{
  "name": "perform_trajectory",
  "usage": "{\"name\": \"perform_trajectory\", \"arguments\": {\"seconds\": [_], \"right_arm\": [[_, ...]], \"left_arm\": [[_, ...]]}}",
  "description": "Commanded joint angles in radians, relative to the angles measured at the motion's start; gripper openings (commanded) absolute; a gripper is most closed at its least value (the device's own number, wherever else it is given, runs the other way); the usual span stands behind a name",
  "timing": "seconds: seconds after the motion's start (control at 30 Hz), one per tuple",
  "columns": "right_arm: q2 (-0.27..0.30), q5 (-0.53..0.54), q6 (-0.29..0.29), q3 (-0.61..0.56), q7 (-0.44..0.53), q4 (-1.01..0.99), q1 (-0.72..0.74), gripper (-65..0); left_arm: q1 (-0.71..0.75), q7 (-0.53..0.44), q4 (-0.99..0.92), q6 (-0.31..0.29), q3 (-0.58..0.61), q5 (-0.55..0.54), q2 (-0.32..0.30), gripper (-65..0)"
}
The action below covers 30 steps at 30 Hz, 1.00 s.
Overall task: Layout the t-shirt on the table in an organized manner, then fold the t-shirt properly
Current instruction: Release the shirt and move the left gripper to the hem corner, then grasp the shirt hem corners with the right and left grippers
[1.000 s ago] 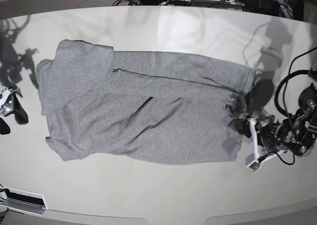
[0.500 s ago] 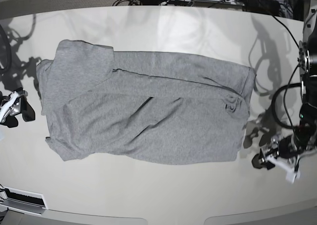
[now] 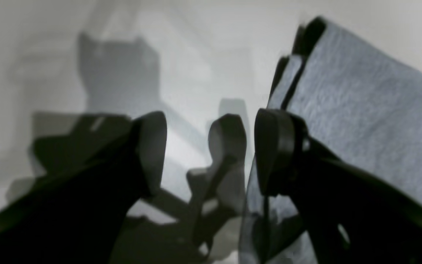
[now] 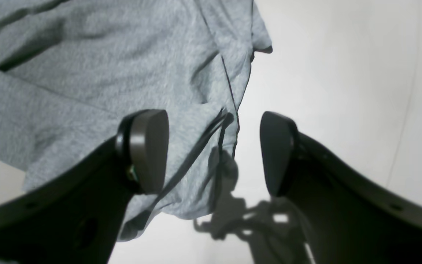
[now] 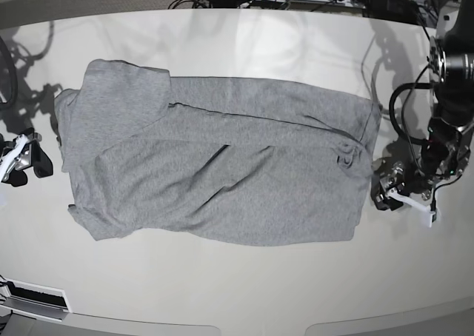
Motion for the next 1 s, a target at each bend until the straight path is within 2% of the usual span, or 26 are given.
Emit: {"name": "perform_trajectory", "arguments": {"seconds": [0.0, 0.13, 0.27, 0.33, 0.4, 0.47, 0.57, 0.63, 0.73, 0.87, 0.97], "right_arm": [[0.025, 0.014, -0.003, 0.01, 0.019, 0.012, 0.016, -24.3], [0.025, 0.014, -0.003, 0.01, 0.019, 0.012, 0.016, -24.3], [0.025, 0.014, -0.003, 0.01, 0.019, 0.012, 0.016, -24.3], [0.025, 0.014, -0.003, 0.01, 0.019, 0.012, 0.017, -24.3], [0.025, 0.014, -0.003, 0.01, 0.02, 0.012, 0.016, -24.3], [0.025, 0.011, -0.004, 0.01, 0.021, 0.012, 0.016, -24.3], [0.01, -0.008, -0.047, 0.01, 0.062, 0.003, 0.021, -24.3], [-0.023, -0.079, -0.057, 0.01, 0.118, -0.019, 0.037, -24.3], [-0.097, -0.158, -0.076, 0.01, 0.16, -0.092, 0.1, -24.3], [-0.175, -0.145, -0.067, 0.01, 0.158, -0.283, 0.239, -24.3], [-0.204, -0.127, -0.072, 0.01, 0.158, -0.463, 0.364, -24.3]], "left_arm": [[0.003, -0.005, 0.005, -0.002, -0.001, 0.016, 0.006, -26.2], [0.048, -0.014, 0.005, -0.018, -0.001, 0.019, 0.04, -26.2], [0.042, -0.008, 0.006, -0.143, -0.001, 0.019, 0.077, -26.2], [0.028, 0.001, 0.007, -0.159, -0.001, 0.019, 0.092, -26.2], [0.014, 0.001, 0.008, -0.161, -0.001, 0.019, 0.095, -27.0], [0.0, 0.009, 0.008, -0.135, -0.001, 0.019, 0.089, -33.3], [-0.014, 0.035, 0.019, -0.063, -0.001, 0.019, 0.079, -52.6], [-0.019, 0.047, 0.023, -0.046, -0.001, 0.016, 0.073, -65.0], [-0.019, 0.057, 0.024, -0.048, -0.001, 0.016, 0.069, -65.0], [-0.014, 0.084, 0.024, -0.048, -0.001, 0.015, 0.07, -65.0], [-0.014, 0.105, 0.024, -0.048, -0.001, 0.016, 0.068, -65.0]]}}
